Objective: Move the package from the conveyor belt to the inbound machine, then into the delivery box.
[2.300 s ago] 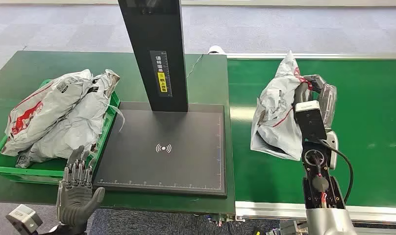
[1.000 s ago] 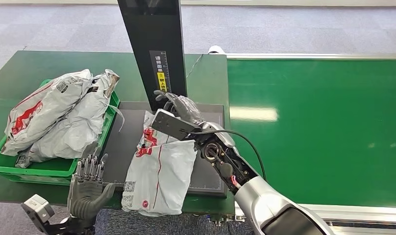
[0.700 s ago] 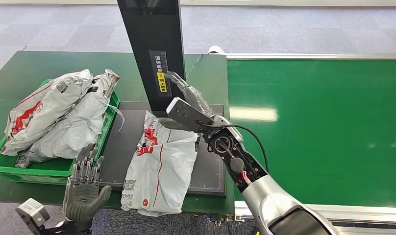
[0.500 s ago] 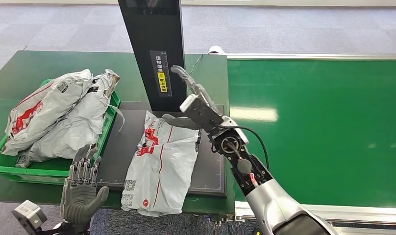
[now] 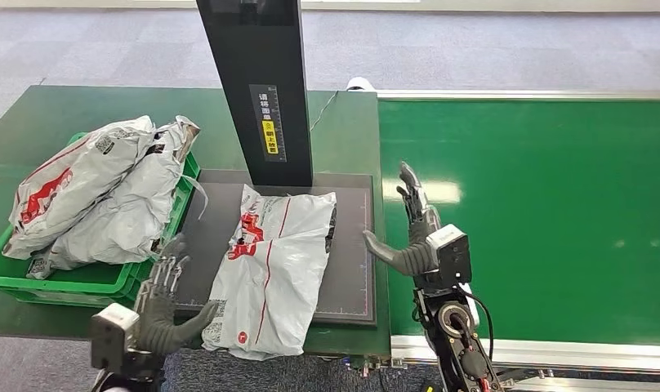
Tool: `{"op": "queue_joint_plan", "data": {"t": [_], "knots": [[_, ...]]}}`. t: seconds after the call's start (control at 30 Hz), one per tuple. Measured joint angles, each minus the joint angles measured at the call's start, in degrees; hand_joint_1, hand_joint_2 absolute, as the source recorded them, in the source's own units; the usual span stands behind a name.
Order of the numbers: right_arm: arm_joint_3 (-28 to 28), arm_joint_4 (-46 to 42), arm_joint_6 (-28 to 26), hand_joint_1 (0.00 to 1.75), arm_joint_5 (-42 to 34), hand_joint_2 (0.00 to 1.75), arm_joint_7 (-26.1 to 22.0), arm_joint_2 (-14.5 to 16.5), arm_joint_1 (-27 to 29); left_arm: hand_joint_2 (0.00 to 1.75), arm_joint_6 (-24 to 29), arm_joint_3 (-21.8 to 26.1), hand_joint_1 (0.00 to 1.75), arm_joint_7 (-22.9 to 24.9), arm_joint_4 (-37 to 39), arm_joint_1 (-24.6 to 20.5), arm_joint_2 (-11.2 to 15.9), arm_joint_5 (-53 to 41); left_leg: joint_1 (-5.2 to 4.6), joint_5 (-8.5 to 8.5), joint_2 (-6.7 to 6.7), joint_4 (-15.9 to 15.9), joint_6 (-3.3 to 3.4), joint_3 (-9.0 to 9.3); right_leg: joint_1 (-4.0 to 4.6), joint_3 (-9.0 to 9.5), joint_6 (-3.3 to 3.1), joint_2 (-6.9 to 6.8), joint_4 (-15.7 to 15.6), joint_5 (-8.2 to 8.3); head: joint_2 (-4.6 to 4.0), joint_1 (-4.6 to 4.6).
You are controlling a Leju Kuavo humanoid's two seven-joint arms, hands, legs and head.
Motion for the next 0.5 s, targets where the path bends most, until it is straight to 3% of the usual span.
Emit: {"op": "queue_joint_plan", "data": {"t": [0.17,0.5], "knots": [[-2.23,-0.85,0.60,0.00,0.21,1.75,0.05,-0.07,2.30,1.75,1.34,-4.72,0.00,0.63,9.47,-6.59,2.90,-1.27,0.00,0.03,0.06,0.00,0.00,0.01,0.00,0.02,-0.03,0.03,0.03,0.04,0.00,0.00],[-3.71,-1.84,0.68,0.00,0.01,1.75,1.10,-0.42,3.89,1.75,2.90,-8.81,0.00,1.93,21.90,-13.90,6.01,-1.56,0.00,0.02,0.03,0.00,0.00,-0.05,0.00,-0.05,-0.03,0.01,0.02,0.04,0.00,0.00]]}}
